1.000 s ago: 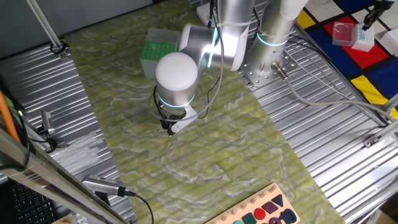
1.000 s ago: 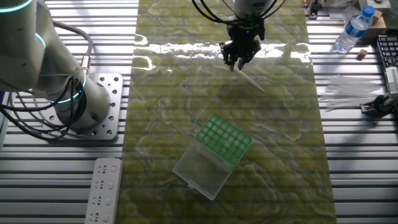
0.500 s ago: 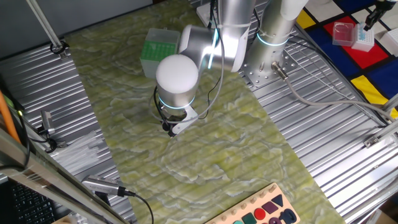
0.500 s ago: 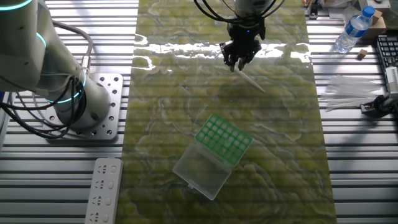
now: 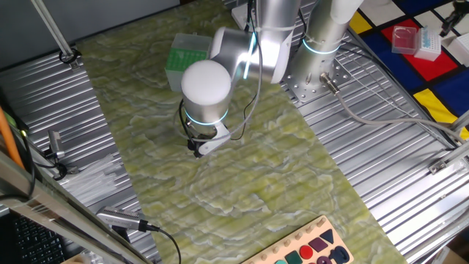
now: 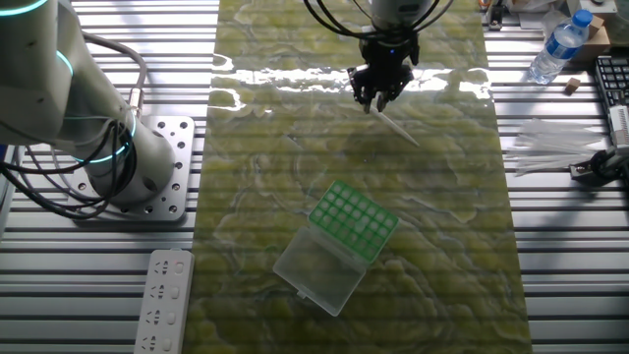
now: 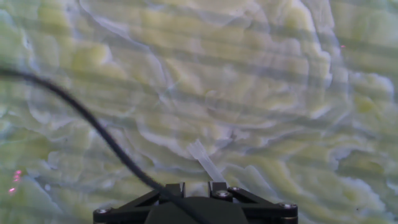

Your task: Insert a large pipette tip into the holder for large pipette tips

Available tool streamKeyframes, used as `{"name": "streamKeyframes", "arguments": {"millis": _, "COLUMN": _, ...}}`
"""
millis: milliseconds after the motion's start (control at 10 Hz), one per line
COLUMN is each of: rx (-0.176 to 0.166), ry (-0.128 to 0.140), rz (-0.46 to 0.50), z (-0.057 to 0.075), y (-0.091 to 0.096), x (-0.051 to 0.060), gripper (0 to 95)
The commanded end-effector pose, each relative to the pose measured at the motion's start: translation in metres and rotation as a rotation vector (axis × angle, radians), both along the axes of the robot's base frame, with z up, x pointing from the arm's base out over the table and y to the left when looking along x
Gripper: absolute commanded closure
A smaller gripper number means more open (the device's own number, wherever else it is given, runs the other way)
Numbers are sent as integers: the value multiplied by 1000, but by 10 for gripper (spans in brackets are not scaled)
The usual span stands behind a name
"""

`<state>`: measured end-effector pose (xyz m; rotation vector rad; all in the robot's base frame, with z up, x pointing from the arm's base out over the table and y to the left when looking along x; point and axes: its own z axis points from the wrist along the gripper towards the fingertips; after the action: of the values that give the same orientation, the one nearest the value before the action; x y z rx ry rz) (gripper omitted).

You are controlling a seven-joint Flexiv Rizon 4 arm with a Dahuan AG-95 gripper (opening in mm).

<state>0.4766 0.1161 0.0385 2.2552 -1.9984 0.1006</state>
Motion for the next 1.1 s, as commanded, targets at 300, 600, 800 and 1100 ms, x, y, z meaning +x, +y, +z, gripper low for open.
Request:
{"name": "streamKeyframes", "arguments": {"millis": 300, "rx": 42, "ry": -20, "rz": -93, "z": -1, "y": 3, "x": 0, "gripper": 760}}
{"name": "streamKeyframes", "arguments": {"millis": 600, "rx": 25, "ry": -28, "rz": 21, "z": -1, "y": 8, "x": -1, "gripper": 760}}
{"name": "streamKeyframes", "arguments": {"millis": 800, "rx": 30, "ry": -43, "rz": 11, "z": -2, "y": 9, "x": -1, "gripper": 760}}
{"name": "streamKeyframes", "arguments": {"millis": 1100, "rx": 25, "ry": -55, "rz": 51, "z": -3, "y": 9, "x": -1, "gripper": 760}}
